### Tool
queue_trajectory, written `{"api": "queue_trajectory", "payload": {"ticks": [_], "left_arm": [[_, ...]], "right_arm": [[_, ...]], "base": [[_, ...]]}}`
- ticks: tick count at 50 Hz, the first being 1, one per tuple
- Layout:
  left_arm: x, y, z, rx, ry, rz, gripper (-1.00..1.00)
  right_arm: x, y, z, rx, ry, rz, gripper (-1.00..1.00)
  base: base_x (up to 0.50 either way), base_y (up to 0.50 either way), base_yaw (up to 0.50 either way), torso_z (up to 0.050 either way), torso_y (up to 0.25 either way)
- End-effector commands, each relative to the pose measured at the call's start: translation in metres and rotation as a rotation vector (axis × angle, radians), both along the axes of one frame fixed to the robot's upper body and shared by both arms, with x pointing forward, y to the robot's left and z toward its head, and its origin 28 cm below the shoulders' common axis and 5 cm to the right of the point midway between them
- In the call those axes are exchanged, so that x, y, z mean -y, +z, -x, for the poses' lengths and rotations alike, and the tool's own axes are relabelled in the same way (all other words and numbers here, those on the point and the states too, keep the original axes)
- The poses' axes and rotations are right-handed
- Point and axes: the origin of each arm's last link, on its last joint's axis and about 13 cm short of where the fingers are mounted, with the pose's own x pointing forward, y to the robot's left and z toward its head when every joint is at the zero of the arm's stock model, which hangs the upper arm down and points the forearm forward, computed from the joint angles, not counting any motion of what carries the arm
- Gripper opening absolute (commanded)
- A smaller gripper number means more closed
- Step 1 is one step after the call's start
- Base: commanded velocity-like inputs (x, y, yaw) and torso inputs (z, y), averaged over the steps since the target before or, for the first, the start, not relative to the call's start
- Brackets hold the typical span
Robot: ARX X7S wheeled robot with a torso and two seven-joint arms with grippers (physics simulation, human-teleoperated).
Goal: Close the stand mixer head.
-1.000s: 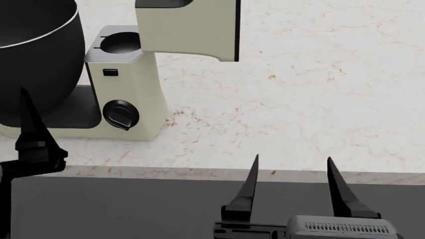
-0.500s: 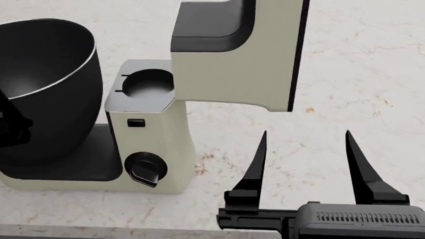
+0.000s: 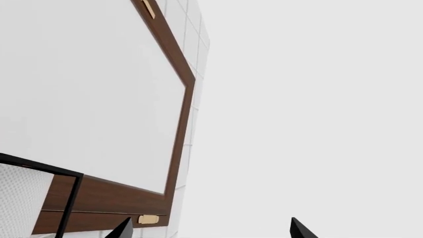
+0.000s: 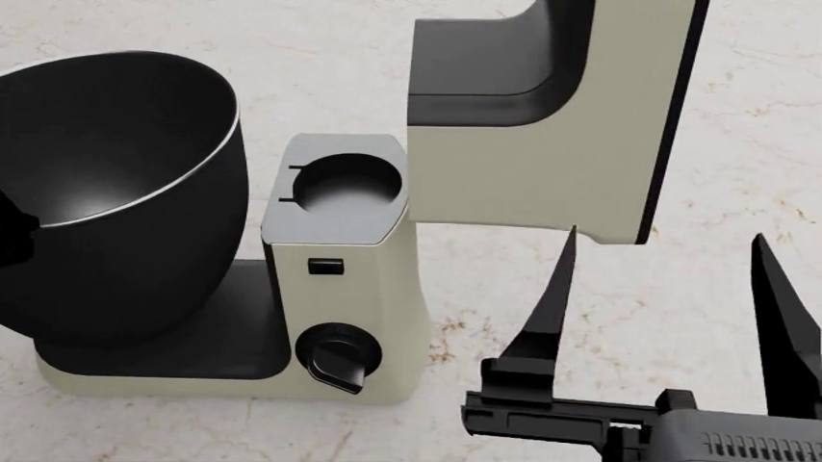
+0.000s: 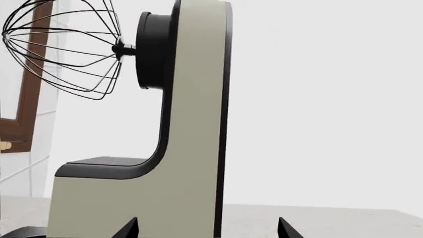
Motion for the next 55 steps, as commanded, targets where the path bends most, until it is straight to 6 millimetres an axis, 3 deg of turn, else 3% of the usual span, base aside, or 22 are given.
{"api": "queue_trajectory", "payload": {"ticks": [1,7,15,22,29,35,39,46,55], "left_arm": [[0.0,0.0,-0.001,-0.001,0.004,0.004,1.0],[-0.002,0.001,-0.002,-0.002,0.007,0.009,1.0],[-0.004,0.004,-0.001,-0.001,0.011,0.024,1.0],[-0.005,0.006,-0.001,0.005,0.015,0.027,1.0],[-0.005,0.006,-0.001,0.006,0.013,0.028,1.0],[-0.004,0.005,0.0,0.006,0.009,0.024,1.0],[-0.004,0.005,0.0,0.007,0.006,0.023,1.0],[-0.004,0.005,-0.001,0.006,0.007,0.025,1.0],[-0.008,0.011,0.002,0.017,0.013,0.044,1.0]], "right_arm": [[0.027,0.04,0.033,0.035,-0.141,-0.022,1.0],[0.037,0.058,0.038,-0.04,-0.25,0.038,1.0],[0.07,0.073,0.025,-0.122,-0.322,-0.047,1.0],[0.089,0.073,-0.001,-0.212,-0.353,-0.108,1.0],[0.093,0.087,-0.037,-0.307,-0.314,-0.109,1.0],[0.091,0.094,-0.065,-0.374,-0.295,-0.095,1.0],[0.085,0.097,-0.094,-0.432,-0.245,-0.094,1.0],[0.058,0.123,-0.123,-0.488,-0.114,-0.02,1.0],[0.028,0.124,-0.154,-0.597,0.05,0.099,1.0]], "base": [[0.0,0.0,0.0,0.0,0.0],[0.0,0.0,0.0,0.0,0.0],[0.0,0.0,0.0,0.0,0.0],[0.0,0.0,0.0,0.0,0.0],[0.0,0.0,0.0,0.0,0.0],[0.0,0.0,0.0,0.0,0.0],[0.0,0.0,0.0,0.0,0.0],[0.0,0.0,0.0,0.0,0.0],[0.01,0.0,0.01,0.0,0.0]]}}
